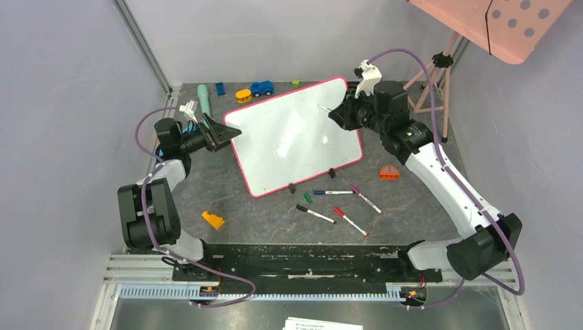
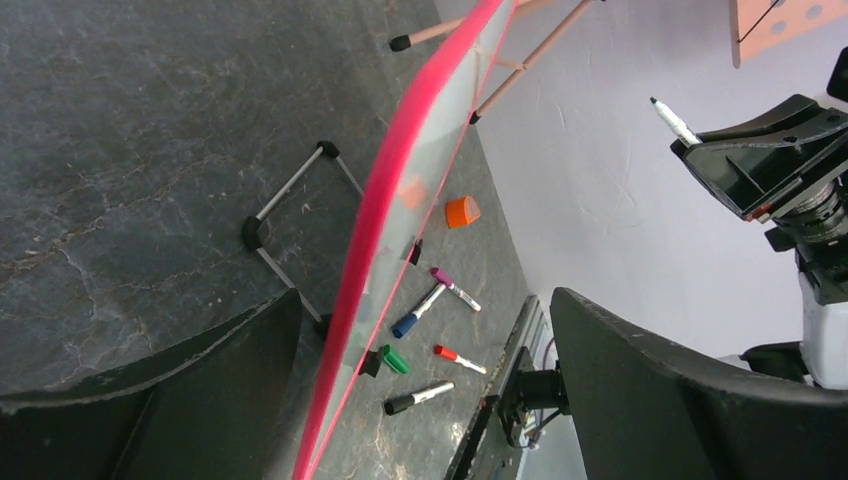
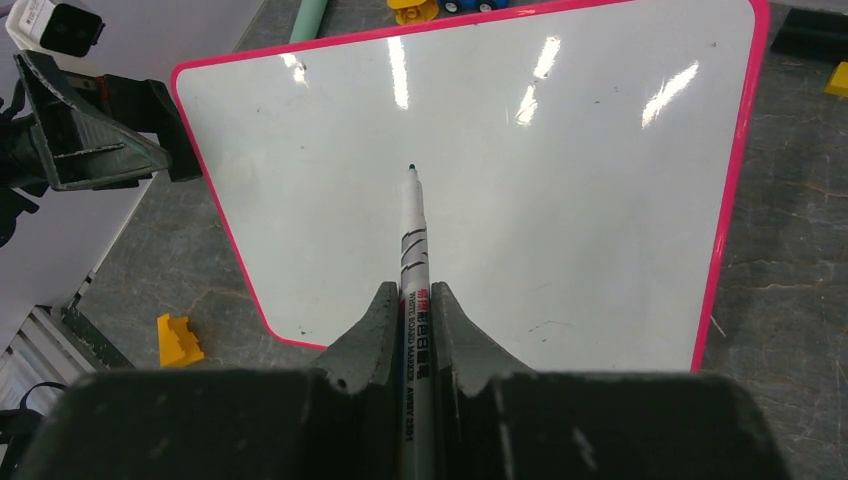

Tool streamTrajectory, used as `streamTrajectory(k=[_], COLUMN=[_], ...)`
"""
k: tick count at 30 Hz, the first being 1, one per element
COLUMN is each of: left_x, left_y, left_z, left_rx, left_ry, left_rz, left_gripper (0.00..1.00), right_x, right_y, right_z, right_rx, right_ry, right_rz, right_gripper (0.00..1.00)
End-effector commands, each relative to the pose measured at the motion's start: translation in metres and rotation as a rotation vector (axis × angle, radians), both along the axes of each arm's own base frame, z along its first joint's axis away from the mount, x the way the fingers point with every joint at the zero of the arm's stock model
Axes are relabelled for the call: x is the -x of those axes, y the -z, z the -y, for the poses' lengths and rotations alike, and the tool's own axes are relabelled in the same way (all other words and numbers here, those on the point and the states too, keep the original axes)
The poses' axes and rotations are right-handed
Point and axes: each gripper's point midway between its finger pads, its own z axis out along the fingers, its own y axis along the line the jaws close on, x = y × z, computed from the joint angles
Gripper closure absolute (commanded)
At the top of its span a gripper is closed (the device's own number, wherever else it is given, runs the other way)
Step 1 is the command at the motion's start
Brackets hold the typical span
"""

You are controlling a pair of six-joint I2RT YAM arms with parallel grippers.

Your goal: Write a sentence on the whiteboard

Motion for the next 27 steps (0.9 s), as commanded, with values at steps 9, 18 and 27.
streamTrajectory(k=[9,18,27], left_x=[0.005,0.007,0.013], left_y=[-0.002,-0.007,0.007], left_z=[0.008,0.01,0.013], left_rx=[-0.016,0.011,0.051], left_ry=[0.112,0.165,0.195], left_rz=[0.182,0.293,0.273], left_gripper=[0.0,0.0,0.0], right_x=[0.005,0.002,-0.001], right_y=[-0.018,-0.023,-0.019], right_z=[-0.001,-0.006,-0.006], right_rx=[-0.02,-0.035,-0.024], right_ry=[-0.018,-0.035,-0.026], right_rz=[0.072,0.085,0.074], right_gripper=[1.0,1.0,1.0])
